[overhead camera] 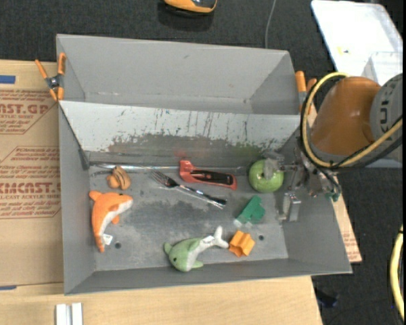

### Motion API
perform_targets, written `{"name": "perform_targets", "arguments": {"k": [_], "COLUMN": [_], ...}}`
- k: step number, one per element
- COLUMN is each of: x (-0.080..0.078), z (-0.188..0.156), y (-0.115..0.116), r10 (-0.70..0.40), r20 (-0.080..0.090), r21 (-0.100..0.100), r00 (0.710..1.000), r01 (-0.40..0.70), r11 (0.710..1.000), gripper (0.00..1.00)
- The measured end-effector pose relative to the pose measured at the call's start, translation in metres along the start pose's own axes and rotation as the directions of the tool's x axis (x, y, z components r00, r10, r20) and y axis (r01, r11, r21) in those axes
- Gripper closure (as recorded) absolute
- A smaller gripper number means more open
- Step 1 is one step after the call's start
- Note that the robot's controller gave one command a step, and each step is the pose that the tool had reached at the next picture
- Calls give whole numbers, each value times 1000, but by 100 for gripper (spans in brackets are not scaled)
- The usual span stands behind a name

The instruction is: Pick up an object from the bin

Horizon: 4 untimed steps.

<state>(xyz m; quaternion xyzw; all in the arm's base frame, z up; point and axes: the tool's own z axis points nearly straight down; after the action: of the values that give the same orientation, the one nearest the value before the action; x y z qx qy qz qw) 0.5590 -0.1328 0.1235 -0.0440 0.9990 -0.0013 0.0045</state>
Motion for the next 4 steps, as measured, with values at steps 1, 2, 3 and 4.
{"name": "perform_targets", "arguments": {"k": [1, 2, 3, 4], "x": [16, 26, 49, 44], "z": [22, 39, 43, 52], "y": [19, 6, 41, 66], "r10": [2, -102, -135, -203], "r20": [13, 18, 12, 14], "r21": [2, 6, 3, 7], "r00": [1000, 995, 991, 979], "r01": [-2, 102, 135, 203], "r11": [1000, 995, 991, 979], "gripper": [0, 0, 0, 0]}}
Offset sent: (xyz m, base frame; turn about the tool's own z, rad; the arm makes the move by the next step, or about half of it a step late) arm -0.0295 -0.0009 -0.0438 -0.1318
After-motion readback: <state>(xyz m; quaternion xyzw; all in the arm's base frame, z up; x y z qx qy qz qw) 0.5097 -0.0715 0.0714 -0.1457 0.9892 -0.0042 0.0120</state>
